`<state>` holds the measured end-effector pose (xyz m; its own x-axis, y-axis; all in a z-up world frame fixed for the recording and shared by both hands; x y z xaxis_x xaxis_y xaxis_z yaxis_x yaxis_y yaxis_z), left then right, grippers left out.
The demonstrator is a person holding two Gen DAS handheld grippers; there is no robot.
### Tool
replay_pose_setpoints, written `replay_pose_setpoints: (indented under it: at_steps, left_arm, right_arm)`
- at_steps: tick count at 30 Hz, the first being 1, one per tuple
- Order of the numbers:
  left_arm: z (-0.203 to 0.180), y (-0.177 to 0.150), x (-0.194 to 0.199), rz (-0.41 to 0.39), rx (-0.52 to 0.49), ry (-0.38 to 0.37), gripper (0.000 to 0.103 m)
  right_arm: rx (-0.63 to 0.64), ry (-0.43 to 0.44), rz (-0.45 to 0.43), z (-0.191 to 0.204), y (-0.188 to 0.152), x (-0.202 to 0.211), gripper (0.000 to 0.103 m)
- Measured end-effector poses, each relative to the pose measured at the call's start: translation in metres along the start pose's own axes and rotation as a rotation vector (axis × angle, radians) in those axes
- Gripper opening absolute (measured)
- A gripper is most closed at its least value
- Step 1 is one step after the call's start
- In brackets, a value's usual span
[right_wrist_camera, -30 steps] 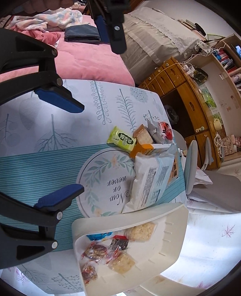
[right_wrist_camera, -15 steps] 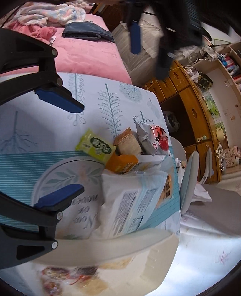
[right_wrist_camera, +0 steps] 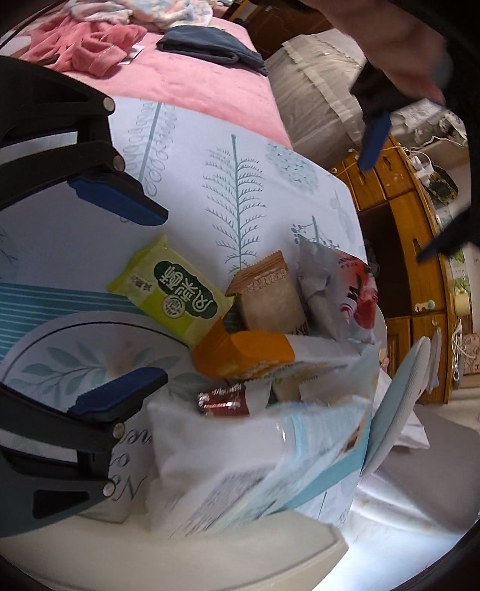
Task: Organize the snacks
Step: 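Grasp the red-and-white bread bag with the left gripper while the right grasps the green-yellow packet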
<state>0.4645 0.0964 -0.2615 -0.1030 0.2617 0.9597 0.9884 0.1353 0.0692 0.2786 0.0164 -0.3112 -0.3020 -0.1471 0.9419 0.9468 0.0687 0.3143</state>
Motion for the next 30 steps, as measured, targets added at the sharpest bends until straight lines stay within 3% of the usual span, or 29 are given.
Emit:
replay_pose_setpoints:
  at_steps: [12, 19, 24, 26, 30]
  left_arm:
    - [-0.029, 0.006, -0.062, 0.087, -0.036, -0.028, 0.083]
    - [-0.031, 0.009, -0.075, 0.092, -0.054, -0.042, 0.082]
    - [-0.024, 0.009, -0.082, 0.109, -0.043, -0.034, 0.051]
    - [-0.02, 0.01, -0.083, 0.105, -0.034, -0.049, 0.047]
    - [-0.014, 0.008, -0.081, 0.101, -0.02, -0.081, 0.04]
  right_arm:
    - [0.116, -0.034, -0.046, 0.009, 0.005, -0.017, 0.08]
    - [0.099, -0.041, -0.069, 0.007, 0.007, -0.018, 0.08]
    - [0.105, -0.063, -0.058, 0.008, 0.008, -0.019, 0.077]
    - [0.11, -0.094, -0.044, 0.007, 0.008, -0.02, 0.069]
    - [0.121, -0.117, -0.025, 0.007, 0.01, -0.022, 0.067]
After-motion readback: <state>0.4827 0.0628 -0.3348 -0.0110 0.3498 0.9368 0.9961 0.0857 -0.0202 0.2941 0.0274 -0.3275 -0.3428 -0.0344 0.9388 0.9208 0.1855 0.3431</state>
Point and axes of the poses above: each gripper's, at about its wrist camera, not at the fingertips, and x roughly against the way its jaws point, z to its left, y to its top, the point moved 5 cm from there along -x, roughly the way its jaws point, and after that the axes turned 8 degrees about z, right-handed, at the moved point
